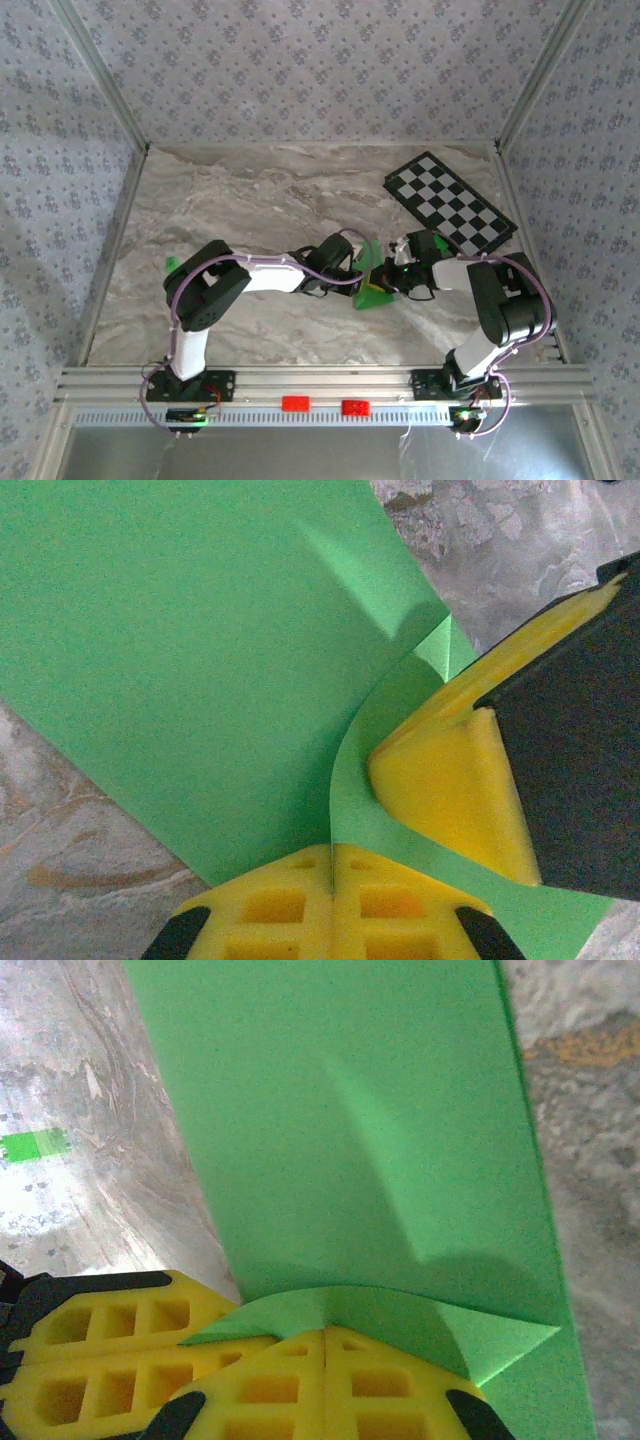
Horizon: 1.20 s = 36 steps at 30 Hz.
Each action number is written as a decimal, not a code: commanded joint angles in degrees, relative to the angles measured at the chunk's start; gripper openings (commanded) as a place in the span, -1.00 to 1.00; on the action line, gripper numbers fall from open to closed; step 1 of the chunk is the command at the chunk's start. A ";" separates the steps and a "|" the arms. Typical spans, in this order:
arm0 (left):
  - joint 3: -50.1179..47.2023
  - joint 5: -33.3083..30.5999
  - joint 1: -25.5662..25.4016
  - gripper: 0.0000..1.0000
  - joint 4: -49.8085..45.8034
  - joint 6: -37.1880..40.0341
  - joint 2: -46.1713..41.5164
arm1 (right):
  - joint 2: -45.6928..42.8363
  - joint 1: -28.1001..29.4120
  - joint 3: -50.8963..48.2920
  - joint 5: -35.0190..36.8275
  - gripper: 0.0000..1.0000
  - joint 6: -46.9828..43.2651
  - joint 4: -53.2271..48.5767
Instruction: Fold a paper plane with a square sheet of paper (pick it up from the middle)
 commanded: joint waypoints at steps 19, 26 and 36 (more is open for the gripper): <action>-0.06 0.82 0.91 -0.62 -4.38 -6.66 -11.02 | 2.72 -0.81 -2.29 5.90 -1.00 -2.36 -5.75; 2.08 14.78 1.35 -1.00 0.54 -11.22 -5.41 | 2.99 -0.79 -2.19 6.01 -1.00 -2.34 -5.73; 2.05 21.89 2.89 -1.00 5.05 -14.03 -0.44 | 3.00 -0.82 -2.19 5.94 -1.00 -2.41 -5.84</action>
